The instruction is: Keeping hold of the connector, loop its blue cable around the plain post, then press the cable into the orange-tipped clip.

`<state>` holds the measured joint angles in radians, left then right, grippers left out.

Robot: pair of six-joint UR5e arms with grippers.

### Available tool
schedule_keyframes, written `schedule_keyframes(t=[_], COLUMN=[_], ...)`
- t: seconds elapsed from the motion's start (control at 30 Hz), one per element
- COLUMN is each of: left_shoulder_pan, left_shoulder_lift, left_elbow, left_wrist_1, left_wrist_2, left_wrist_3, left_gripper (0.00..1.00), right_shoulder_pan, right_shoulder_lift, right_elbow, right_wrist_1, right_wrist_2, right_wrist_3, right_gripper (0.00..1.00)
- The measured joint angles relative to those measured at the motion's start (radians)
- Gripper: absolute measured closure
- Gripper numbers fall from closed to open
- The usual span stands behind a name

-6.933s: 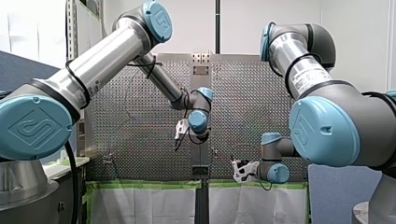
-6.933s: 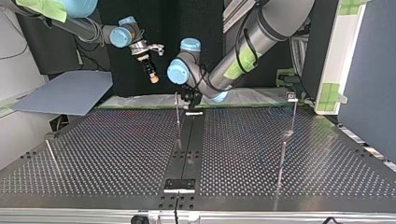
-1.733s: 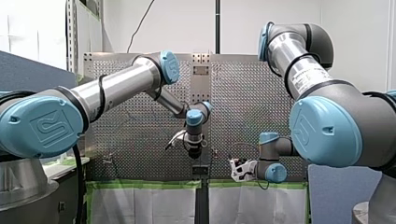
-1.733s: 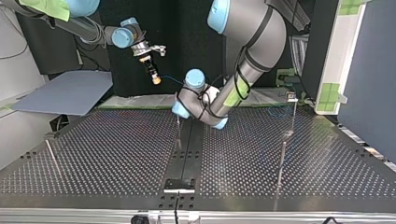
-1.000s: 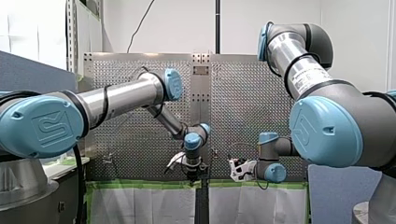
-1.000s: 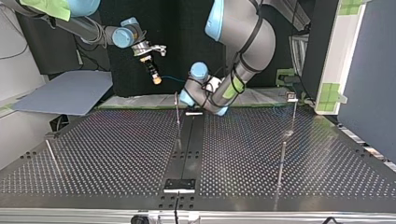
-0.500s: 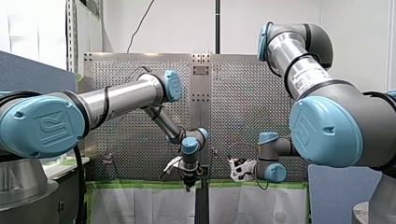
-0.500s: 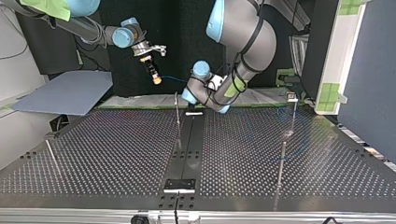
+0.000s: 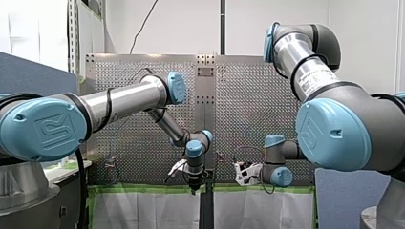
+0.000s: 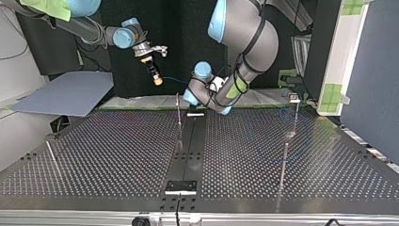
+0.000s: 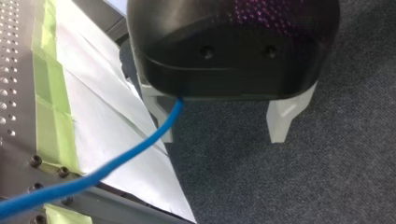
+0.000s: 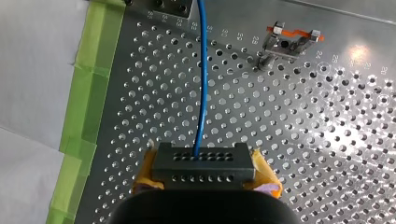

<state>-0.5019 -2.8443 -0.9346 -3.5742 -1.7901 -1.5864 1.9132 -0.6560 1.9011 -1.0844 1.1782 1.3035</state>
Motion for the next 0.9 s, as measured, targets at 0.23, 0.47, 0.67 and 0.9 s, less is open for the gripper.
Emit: schedule_keyframes(t=[0.23,0.47,0.67,0.9], left_shoulder_pan=[-0.006,-0.004,-0.008,-0.004], left_shoulder_lift=[0.001,0.003,0.027,0.085], left_elbow=[-0.003,-0.007,-0.018,-0.07], left_wrist_1=[0.007,0.006,0.025,0.081], left_wrist_2=[-0.032,-0.045,-0.034,-0.035], left_wrist_3=[0.021,0.012,0.001,-0.037], left_gripper=[1.0,1.0,1.0,1.0], right_shoulder_pan=[-0.001,-0.001,-0.001,-0.001], right_shoulder_lift=[0.0,0.0,0.0,0.0], right_elbow=[-0.004,-0.007,-0.008,-0.008], right_wrist_1=[0.007,0.013,0.016,0.017], right_wrist_2=[0.0,0.0,0.002,0.005], right_wrist_3=[0.0,-0.001,-0.001,-0.001], right_gripper=[1.0,1.0,1.0,1.0])
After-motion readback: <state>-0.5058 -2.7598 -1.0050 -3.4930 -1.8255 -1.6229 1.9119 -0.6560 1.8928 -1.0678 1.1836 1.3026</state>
